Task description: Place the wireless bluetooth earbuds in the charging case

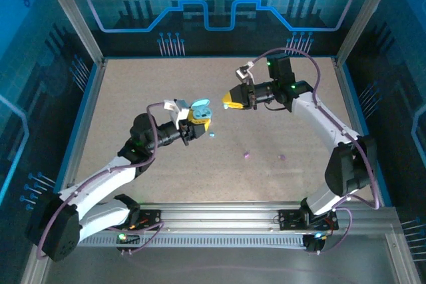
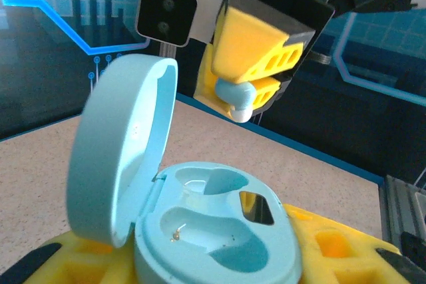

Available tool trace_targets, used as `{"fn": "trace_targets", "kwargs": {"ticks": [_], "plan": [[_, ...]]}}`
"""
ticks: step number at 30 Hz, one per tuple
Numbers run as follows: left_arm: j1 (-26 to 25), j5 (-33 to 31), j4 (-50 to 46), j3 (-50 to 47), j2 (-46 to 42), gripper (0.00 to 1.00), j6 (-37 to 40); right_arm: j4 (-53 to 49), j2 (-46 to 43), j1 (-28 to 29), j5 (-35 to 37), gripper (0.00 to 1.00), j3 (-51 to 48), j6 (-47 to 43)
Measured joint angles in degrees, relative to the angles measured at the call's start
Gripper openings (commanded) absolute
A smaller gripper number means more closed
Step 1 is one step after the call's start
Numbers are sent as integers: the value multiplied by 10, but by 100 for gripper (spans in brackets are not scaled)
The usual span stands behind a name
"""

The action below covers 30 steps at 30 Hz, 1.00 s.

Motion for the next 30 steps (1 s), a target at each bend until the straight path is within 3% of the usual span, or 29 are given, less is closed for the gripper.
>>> {"fn": "trace_targets", "kwargs": {"ticks": [20, 30], "plan": [[-20, -17, 51, 0, 31, 31, 28, 42, -63, 30, 39, 20, -29, 87], [-26, -17, 58, 2, 41, 31, 26, 115, -68, 34, 61, 19, -80, 187]]}}
